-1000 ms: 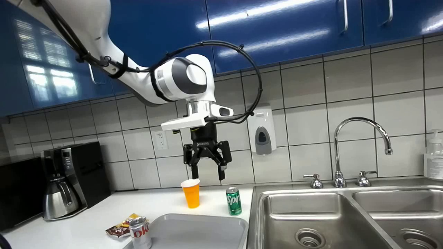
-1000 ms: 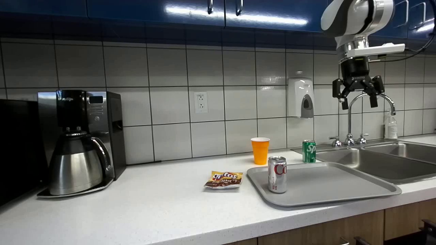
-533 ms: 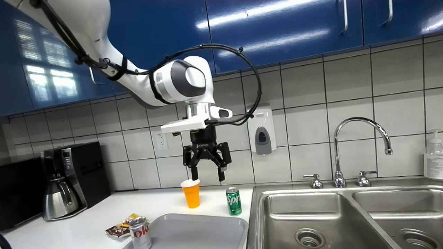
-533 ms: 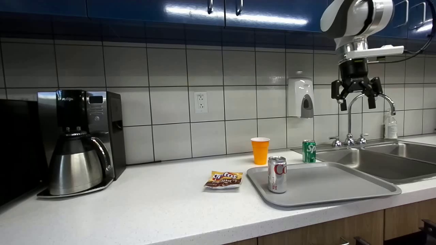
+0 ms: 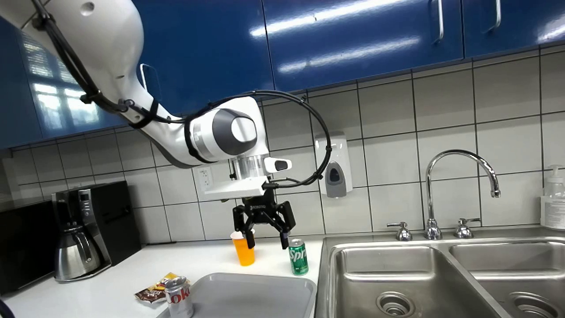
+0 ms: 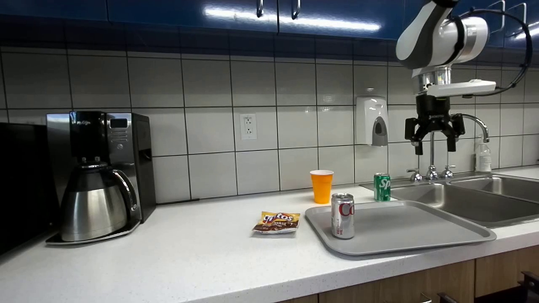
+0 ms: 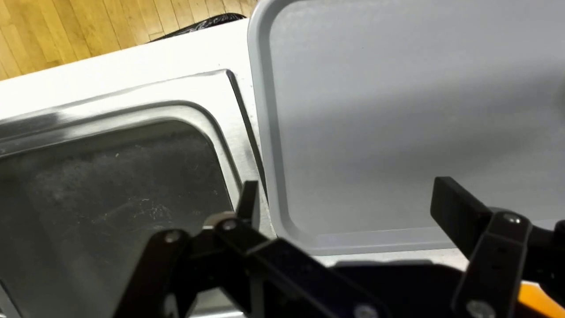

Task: Put the green can on the grey tray.

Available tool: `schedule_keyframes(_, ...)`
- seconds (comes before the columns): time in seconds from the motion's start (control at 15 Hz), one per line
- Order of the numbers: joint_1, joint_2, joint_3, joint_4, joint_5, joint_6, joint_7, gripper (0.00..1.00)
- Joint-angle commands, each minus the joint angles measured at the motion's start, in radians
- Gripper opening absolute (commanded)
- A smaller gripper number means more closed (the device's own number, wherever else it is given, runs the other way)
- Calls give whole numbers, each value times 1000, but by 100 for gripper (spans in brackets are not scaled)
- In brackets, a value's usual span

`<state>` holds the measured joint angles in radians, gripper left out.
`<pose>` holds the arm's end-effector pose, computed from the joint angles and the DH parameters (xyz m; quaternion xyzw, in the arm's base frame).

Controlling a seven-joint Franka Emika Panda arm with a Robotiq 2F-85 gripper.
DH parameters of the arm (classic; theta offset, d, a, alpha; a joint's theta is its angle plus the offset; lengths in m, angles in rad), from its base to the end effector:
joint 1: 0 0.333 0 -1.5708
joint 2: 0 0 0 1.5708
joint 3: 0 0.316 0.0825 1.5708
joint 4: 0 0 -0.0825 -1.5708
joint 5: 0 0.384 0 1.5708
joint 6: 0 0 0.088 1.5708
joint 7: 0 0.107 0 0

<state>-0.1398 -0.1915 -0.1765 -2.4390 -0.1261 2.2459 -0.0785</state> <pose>0.4361 -0.1464 0.3743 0.9965 -0.0776 -0.0079 0.0315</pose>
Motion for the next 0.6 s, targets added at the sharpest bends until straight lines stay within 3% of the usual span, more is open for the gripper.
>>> schedule_keyframes(0.0, -10, 52, 5, -15, -8, 125, 1, 100)
schedule_keyframes(0.53, -8, 229, 2, 41, 59, 286, -9, 100)
